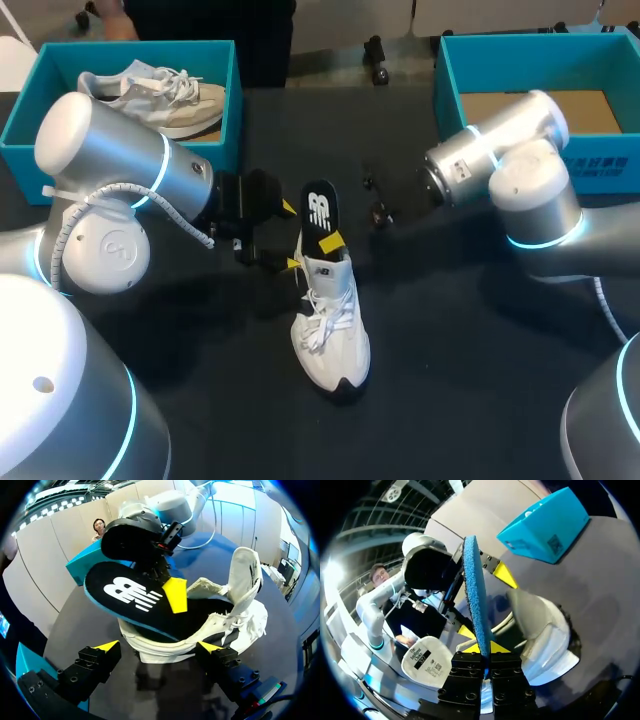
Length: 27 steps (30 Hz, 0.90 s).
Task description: Take the shoe out of the shoebox, open the shoe tongue, remove and reinsert the insole, then place the shoe into the shoebox
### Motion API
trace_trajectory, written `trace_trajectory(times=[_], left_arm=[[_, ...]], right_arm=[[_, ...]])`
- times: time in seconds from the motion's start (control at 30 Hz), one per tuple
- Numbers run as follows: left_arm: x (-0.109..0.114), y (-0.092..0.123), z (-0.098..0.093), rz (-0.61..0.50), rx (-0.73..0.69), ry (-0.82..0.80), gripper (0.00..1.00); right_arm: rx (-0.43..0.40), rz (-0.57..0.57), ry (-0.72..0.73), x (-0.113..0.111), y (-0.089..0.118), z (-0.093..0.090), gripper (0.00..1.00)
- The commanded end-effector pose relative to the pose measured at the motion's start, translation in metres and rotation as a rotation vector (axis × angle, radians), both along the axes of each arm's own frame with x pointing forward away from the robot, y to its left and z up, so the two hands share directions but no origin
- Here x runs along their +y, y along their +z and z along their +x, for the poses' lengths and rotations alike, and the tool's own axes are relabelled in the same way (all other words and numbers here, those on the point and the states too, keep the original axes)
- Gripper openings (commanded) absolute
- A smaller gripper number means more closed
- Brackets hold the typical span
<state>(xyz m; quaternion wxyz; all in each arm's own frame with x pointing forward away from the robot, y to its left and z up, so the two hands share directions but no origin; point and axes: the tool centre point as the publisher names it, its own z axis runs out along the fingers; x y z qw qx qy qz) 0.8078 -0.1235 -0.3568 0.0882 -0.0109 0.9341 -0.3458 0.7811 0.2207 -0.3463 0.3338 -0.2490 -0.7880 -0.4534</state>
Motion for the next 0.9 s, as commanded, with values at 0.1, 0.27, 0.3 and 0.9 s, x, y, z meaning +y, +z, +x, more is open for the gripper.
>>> trace_trajectory(times=[0.1, 0.27, 0.3, 0.9], left_arm=[[-0.001, -0.001, 0.0, 0.001, -0.002, 0.001, 1.0], [-0.001, -0.001, 0.0, 0.001, -0.002, 0.001, 1.0], [-0.001, -0.001, 0.0, 0.001, -0.002, 0.001, 1.0], [-0.001, -0.001, 0.0, 0.001, -0.002, 0.001, 1.0]], right_arm=[[0.023, -0.016, 0.008, 0.003, -0.005, -0.009, 0.0], [-0.018, -0.027, -0.023, -0.002, 0.004, -0.005, 0.24], [-0.026, -0.031, -0.023, -0.002, 0.005, -0.003, 0.28], [-0.047, -0.008, 0.014, 0.002, 0.004, 0.018, 0.0]])
